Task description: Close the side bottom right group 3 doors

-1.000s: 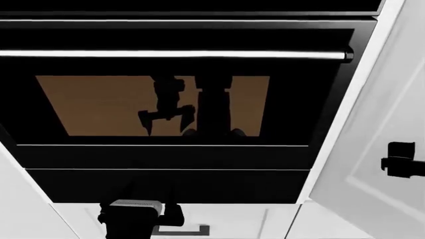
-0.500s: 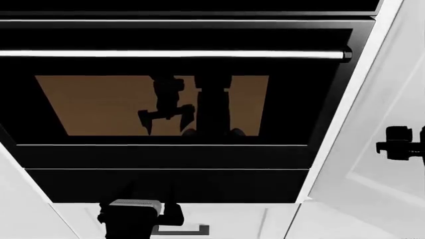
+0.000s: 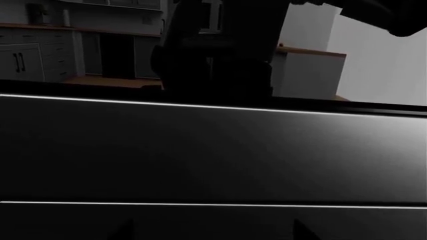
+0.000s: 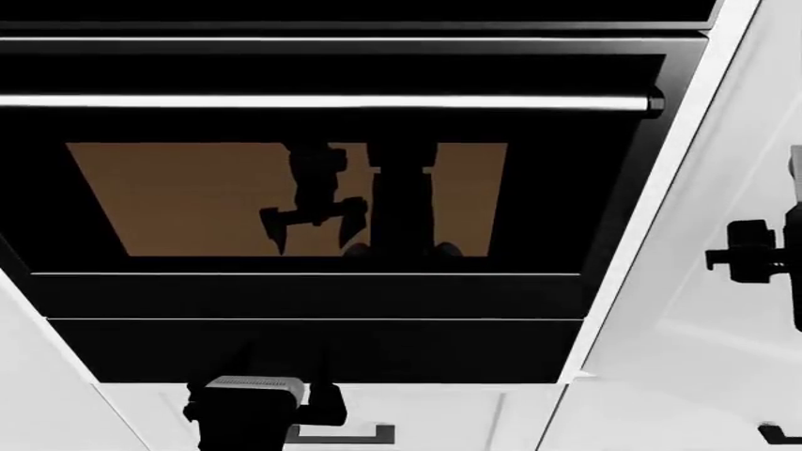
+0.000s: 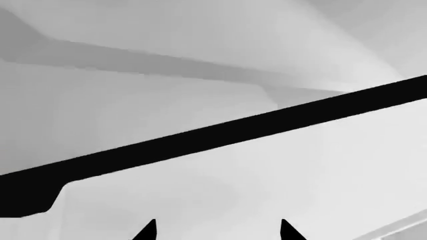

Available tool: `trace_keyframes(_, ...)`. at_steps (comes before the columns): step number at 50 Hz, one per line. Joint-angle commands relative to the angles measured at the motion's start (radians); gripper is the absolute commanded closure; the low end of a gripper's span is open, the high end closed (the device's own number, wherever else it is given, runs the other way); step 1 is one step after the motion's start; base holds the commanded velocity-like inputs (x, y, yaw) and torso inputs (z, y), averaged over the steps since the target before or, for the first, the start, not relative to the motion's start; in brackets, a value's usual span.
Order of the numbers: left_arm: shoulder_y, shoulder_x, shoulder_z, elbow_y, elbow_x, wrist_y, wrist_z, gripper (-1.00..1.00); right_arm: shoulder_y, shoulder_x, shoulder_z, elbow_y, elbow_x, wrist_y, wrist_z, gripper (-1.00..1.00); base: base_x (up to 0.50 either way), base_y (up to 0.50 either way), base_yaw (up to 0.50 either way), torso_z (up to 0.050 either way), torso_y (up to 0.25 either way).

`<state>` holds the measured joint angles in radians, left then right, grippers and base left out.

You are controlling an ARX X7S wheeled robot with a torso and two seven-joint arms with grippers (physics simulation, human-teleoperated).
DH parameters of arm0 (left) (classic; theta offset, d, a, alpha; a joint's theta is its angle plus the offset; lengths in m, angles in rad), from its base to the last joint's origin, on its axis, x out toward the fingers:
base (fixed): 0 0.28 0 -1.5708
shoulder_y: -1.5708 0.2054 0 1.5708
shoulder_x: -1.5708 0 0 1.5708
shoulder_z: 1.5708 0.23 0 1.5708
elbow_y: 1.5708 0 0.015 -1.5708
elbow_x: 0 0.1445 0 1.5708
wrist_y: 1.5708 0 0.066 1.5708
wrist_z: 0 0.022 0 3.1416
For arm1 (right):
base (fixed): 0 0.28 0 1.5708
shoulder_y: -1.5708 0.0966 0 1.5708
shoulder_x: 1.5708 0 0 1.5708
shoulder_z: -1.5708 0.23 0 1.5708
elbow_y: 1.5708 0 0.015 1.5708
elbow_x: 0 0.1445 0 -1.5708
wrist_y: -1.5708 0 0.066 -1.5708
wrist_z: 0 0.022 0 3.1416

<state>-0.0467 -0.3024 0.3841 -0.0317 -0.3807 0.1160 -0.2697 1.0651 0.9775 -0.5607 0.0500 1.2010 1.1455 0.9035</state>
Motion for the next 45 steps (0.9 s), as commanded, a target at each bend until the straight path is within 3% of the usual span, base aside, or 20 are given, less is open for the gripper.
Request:
trace_keyframes(1, -0.001, -0.001, 0.003, -0.003, -0.001, 0.000, -0.004, -1.00, 0.169, -0.131, 0.006, 0.151, -0.177, -0.252, -0.144, -1.00, 0.01, 0.00, 0.01, 0.000, 0.000)
trace_keyframes(11, -0.003, -0.002, 0.004, -0.009, -0.003, 0.004, -0.004, -1.00, 0.239, -0.231, -0.056, 0.295, -0.263, -0.301, -0.221, -1.00, 0.01, 0.00, 0.01, 0.000, 0.000)
trace_keyframes(33, -0.005, -0.005, 0.010, -0.010, -0.006, 0.006, -0.006, -1.00, 0.294, -0.275, -0.080, 0.345, -0.295, -0.313, -0.264, -1.00, 0.01, 0.00, 0.01, 0.000, 0.000)
trace_keyframes(39, -0.006, -0.005, 0.011, -0.013, -0.006, 0.009, -0.006, -1.00, 0.237, -0.224, -0.031, 0.196, -0.255, -0.355, -0.228, -1.00, 0.01, 0.00, 0.01, 0.000, 0.000)
trace_keyframes(45, -0.006, -0.006, 0.012, -0.014, -0.007, 0.011, -0.008, -1.00, 0.084, -0.112, 0.101, -0.124, -0.122, -0.429, -0.122, -1.00, 0.01, 0.00, 0.01, 0.000, 0.000)
